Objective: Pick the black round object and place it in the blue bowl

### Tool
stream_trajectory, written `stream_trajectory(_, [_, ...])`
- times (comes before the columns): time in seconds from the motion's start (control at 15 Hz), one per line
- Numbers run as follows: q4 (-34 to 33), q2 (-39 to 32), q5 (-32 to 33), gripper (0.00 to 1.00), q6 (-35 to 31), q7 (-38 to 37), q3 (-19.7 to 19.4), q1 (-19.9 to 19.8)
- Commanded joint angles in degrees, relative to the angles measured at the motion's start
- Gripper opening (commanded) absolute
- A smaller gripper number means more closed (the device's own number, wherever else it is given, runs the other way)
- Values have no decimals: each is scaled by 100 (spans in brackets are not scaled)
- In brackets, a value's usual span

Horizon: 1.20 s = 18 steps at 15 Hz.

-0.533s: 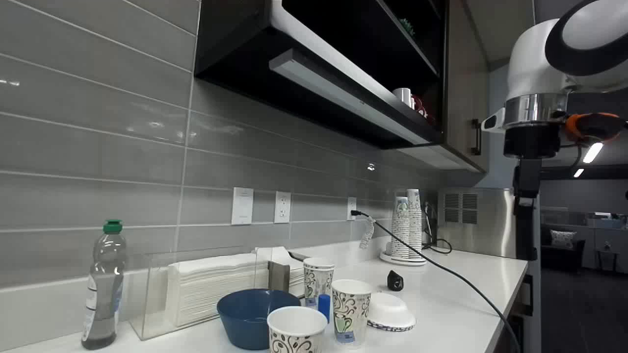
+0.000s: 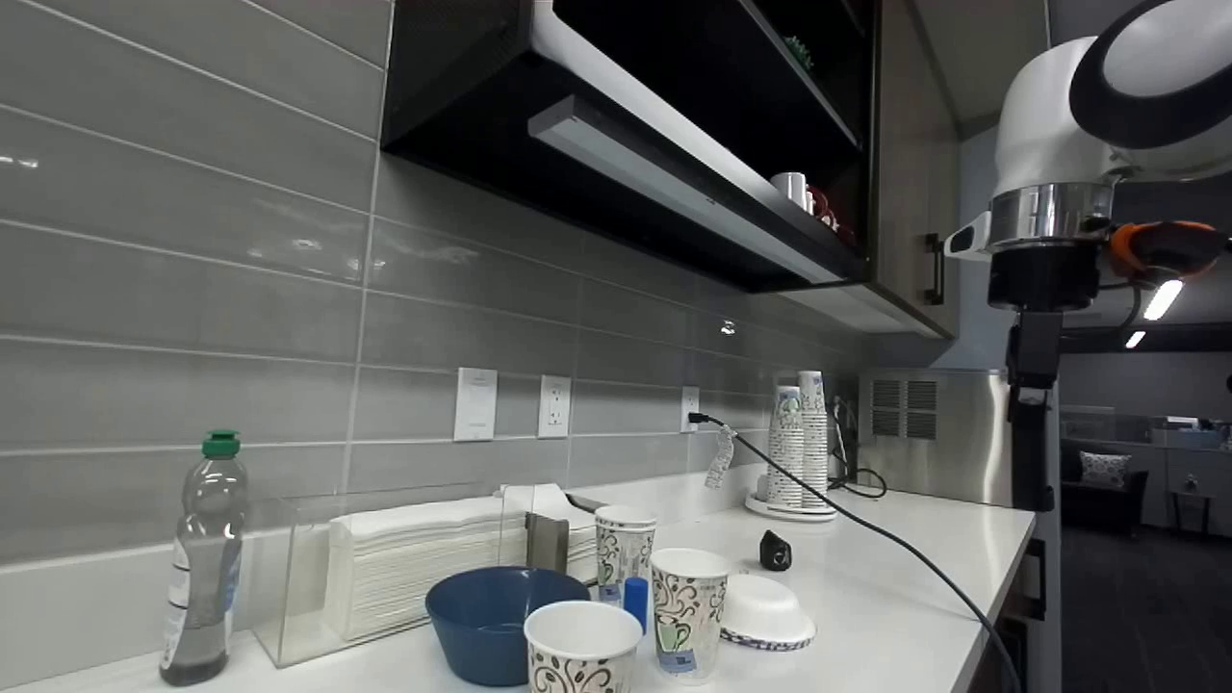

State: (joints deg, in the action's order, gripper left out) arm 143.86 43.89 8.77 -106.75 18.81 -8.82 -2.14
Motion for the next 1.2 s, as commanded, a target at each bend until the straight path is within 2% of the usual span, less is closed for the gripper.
stream_trajectory(0.0, [-3,22,127,100,-5,-356,145,-114])
stream_trajectory(0.07, [-56,20,-90,100,-112,-498,167,-15])
stream_trajectory(0.27, [-232,-287,-127,100,-700,-872,423,120])
stream_trajectory(0.47, [-678,-951,-195,100,-1132,-1172,642,243])
stream_trajectory(0.73, [-1435,-1984,-315,100,-1342,-1287,857,433])
stream_trajectory(0.93, [-2007,-2659,-376,100,-1211,-1284,964,498])
stream_trajectory(1.0, [-2130,-2759,-340,100,-1124,-1362,1019,481])
stream_trajectory(1.07, [-1652,-2346,-239,100,-1335,-1275,988,446])
stream_trajectory(1.13, [-1800,-2532,-238,100,-1329,-1295,1014,449])
